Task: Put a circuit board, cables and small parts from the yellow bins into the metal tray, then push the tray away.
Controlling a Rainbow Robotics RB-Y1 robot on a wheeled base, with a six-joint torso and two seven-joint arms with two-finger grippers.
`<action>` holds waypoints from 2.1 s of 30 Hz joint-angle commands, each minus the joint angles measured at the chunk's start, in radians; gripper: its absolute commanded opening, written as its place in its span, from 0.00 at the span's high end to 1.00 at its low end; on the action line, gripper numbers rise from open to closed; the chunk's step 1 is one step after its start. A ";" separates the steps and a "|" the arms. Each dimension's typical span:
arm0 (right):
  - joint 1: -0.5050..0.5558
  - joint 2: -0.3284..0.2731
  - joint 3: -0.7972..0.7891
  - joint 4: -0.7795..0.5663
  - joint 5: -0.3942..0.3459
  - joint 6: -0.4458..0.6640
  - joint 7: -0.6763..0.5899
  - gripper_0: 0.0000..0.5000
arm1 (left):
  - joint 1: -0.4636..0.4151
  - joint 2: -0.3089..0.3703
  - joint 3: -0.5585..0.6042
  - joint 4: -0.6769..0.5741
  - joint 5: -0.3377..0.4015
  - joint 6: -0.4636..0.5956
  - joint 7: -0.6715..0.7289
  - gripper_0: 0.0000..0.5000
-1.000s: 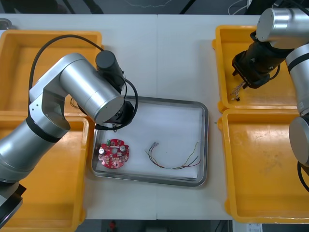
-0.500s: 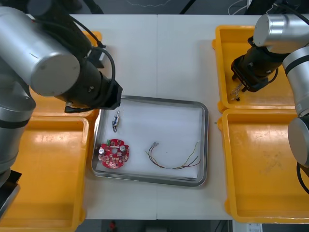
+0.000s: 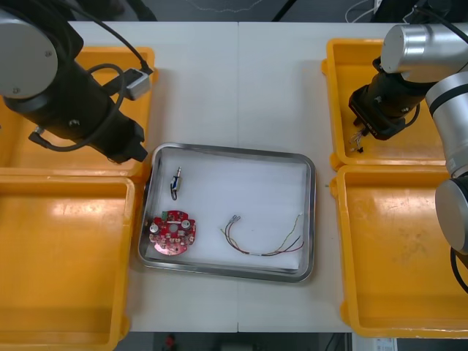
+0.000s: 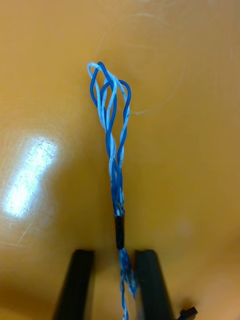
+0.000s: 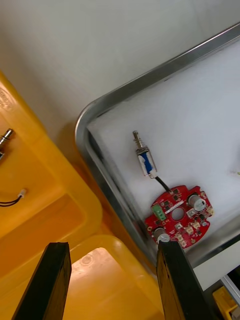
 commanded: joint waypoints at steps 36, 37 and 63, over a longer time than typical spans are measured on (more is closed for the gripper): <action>0.137 -0.108 -0.013 -1.009 -0.195 0.502 0.340 1.00 | -0.105 0.092 -0.002 0.655 0.127 -0.560 -0.839 0.00; 0.149 -0.114 0.001 -1.046 -0.215 0.502 0.356 1.00 | -0.103 0.092 -0.008 0.671 0.140 -0.573 -0.845 0.00; 0.220 -0.116 0.367 -1.299 -0.340 0.502 1.146 1.00 | -0.065 0.092 -0.109 0.682 0.117 -0.634 -0.850 0.00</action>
